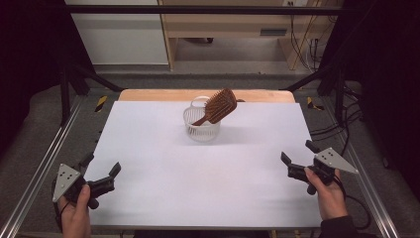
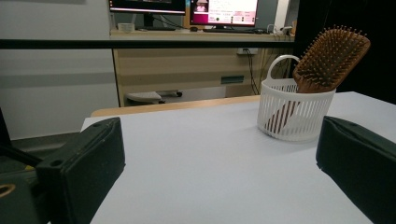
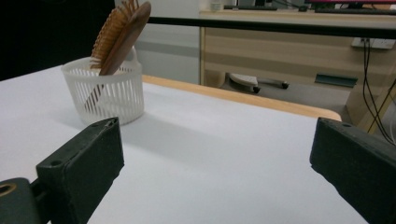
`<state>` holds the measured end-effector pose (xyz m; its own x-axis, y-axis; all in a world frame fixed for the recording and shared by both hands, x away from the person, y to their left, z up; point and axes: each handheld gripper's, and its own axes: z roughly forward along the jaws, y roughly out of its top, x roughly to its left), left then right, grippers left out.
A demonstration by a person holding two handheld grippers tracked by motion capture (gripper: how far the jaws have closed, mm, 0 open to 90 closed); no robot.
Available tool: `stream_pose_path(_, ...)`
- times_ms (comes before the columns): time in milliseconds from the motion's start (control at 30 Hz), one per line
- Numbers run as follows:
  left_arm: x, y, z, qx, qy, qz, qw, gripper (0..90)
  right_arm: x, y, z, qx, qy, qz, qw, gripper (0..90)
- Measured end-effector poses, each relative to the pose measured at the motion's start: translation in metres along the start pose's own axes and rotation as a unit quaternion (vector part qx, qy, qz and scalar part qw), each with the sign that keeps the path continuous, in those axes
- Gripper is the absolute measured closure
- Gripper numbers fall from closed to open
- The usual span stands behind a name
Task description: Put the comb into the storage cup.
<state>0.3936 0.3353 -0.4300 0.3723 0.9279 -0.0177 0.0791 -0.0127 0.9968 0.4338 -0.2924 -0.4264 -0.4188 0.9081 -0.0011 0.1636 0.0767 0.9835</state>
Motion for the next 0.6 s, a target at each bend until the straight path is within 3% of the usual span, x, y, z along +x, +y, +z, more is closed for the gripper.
stream_pose_path(600, -0.001, 0.0, 0.001, -0.002, -0.008, -0.003, 1.0, 1.3, 0.019, -0.02, 0.008, 0.014, 0.044, 0.002, 0.9989, 3.2)
